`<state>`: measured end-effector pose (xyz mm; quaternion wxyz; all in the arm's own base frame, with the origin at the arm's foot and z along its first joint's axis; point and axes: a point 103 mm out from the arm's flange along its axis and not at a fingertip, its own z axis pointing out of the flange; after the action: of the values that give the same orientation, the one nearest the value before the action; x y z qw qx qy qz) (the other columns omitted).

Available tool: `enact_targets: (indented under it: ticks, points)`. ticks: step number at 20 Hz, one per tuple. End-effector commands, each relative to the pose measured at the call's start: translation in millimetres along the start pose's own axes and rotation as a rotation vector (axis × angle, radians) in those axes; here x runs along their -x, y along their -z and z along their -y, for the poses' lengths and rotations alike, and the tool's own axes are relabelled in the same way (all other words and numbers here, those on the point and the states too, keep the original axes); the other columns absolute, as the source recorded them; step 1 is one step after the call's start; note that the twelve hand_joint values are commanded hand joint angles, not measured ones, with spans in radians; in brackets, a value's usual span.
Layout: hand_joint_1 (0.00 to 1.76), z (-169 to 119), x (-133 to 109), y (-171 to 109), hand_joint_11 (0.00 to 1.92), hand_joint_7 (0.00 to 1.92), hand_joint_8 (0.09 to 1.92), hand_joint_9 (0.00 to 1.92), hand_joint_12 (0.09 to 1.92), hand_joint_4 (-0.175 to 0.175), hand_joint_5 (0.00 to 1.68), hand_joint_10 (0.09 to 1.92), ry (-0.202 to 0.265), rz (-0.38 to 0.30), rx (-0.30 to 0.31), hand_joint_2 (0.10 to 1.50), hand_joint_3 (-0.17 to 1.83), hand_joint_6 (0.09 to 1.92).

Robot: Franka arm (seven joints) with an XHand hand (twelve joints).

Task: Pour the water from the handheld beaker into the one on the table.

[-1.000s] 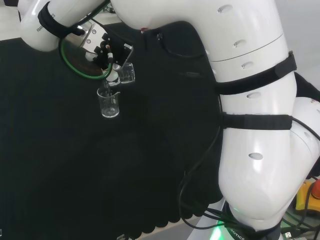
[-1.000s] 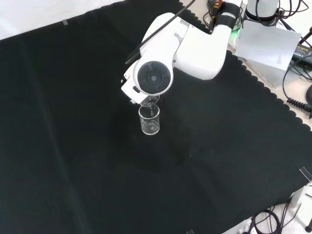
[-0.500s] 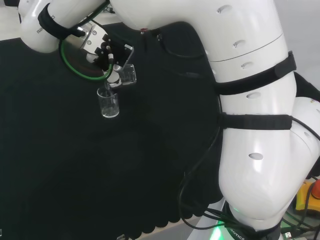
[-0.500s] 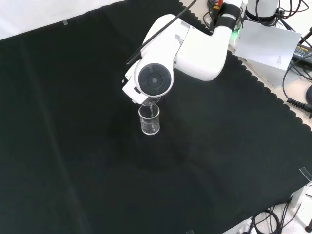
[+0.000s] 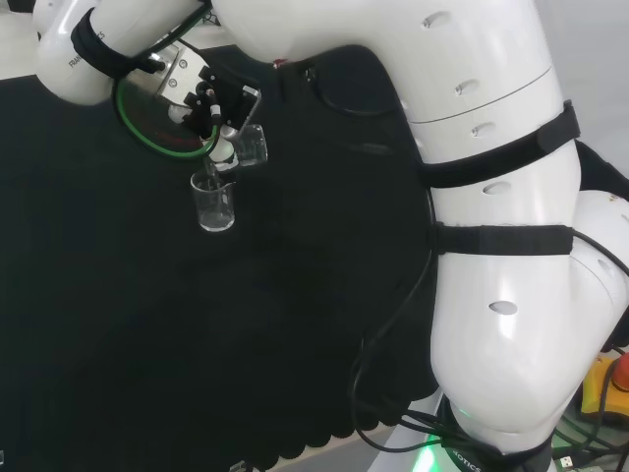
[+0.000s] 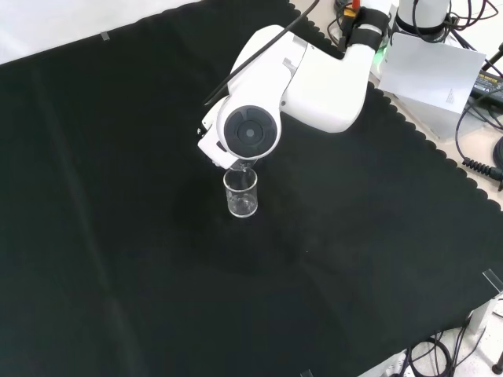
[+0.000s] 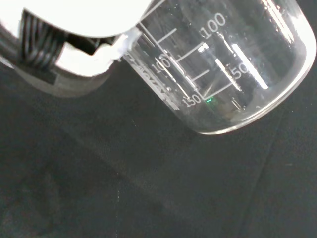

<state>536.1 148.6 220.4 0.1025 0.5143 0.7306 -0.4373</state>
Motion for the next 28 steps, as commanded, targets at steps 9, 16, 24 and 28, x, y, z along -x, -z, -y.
enact_targets:
  ticks: [9,16,24,28]
  points:
    - [1.18,0.2,0.9,0.4,1.4,1.71,0.09,1.69,0.66,-0.052,1.28,0.2,0.002,0.006,-0.016,0.72,0.55,0.62]
    - [1.18,2.7,1.5,0.7,1.4,1.71,0.09,1.69,0.66,-0.053,1.28,0.21,-0.002,0.018,-0.012,0.72,0.55,0.63]
    - [1.18,4.2,0.4,3.5,1.4,1.71,0.09,1.68,0.66,-0.054,1.27,0.21,-0.001,0.028,-0.022,0.72,0.55,0.63]
    - [1.18,4.3,0.2,3.6,1.4,1.71,0.09,1.68,0.66,-0.054,1.27,0.22,0.0,0.028,-0.024,0.72,0.55,0.63]
